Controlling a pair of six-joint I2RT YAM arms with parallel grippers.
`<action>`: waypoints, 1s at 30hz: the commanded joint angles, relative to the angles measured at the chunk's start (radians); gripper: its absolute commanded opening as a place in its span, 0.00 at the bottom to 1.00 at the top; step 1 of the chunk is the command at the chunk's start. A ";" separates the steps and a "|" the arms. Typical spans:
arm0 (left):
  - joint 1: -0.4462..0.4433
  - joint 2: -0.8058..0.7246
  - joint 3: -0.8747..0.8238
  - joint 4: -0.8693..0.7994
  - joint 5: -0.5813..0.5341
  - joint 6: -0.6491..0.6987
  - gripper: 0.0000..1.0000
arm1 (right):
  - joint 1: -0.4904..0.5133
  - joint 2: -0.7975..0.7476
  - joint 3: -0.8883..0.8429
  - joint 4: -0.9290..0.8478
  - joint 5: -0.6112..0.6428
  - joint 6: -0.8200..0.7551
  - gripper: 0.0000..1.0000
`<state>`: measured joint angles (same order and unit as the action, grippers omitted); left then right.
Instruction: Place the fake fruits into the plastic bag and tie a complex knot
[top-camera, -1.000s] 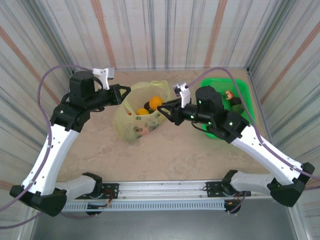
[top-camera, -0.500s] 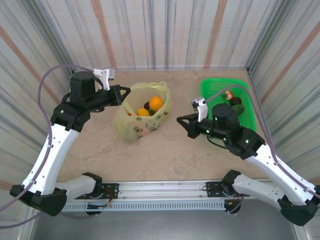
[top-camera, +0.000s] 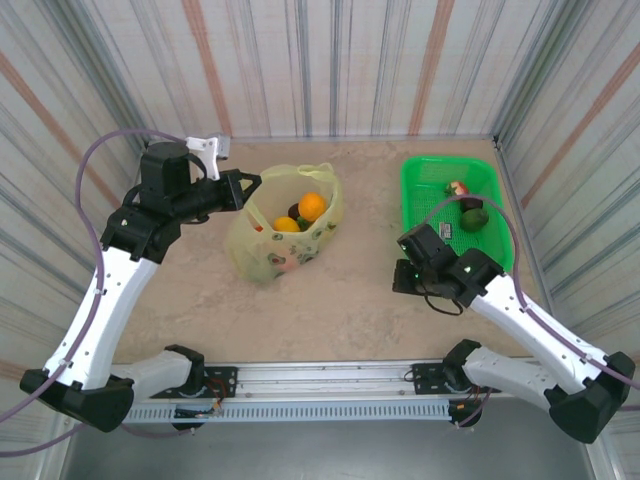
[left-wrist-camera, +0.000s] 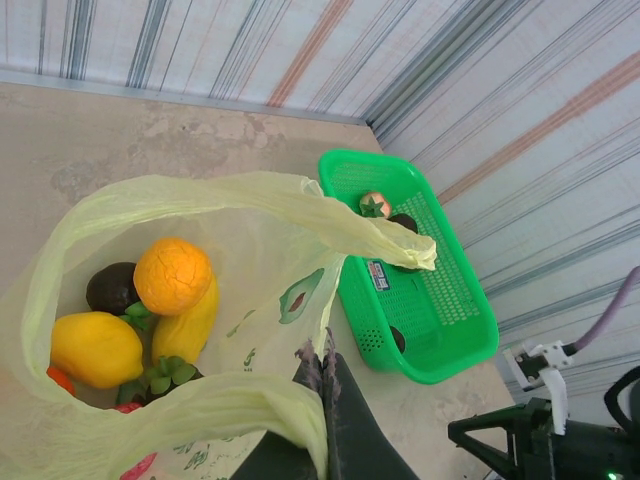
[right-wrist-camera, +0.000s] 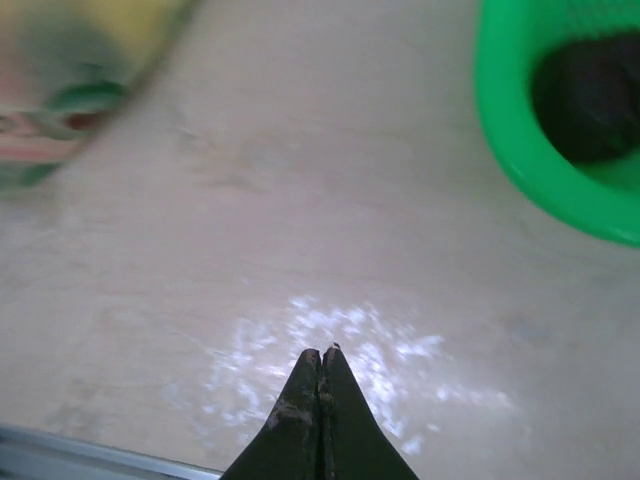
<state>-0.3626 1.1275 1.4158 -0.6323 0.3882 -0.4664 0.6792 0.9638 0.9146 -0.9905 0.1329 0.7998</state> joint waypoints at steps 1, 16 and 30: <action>0.000 -0.012 0.019 0.003 0.001 0.026 0.00 | -0.078 -0.015 -0.051 -0.108 0.122 0.141 0.00; 0.001 -0.001 0.022 0.017 0.014 0.021 0.00 | -0.627 0.224 -0.142 0.385 0.149 0.053 0.08; 0.001 0.010 0.045 0.000 -0.010 0.028 0.00 | -0.643 0.422 0.124 0.455 0.109 -0.109 0.23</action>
<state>-0.3626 1.1408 1.4319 -0.6323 0.3908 -0.4664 -0.0296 1.4761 1.0527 -0.5522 0.2714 0.7746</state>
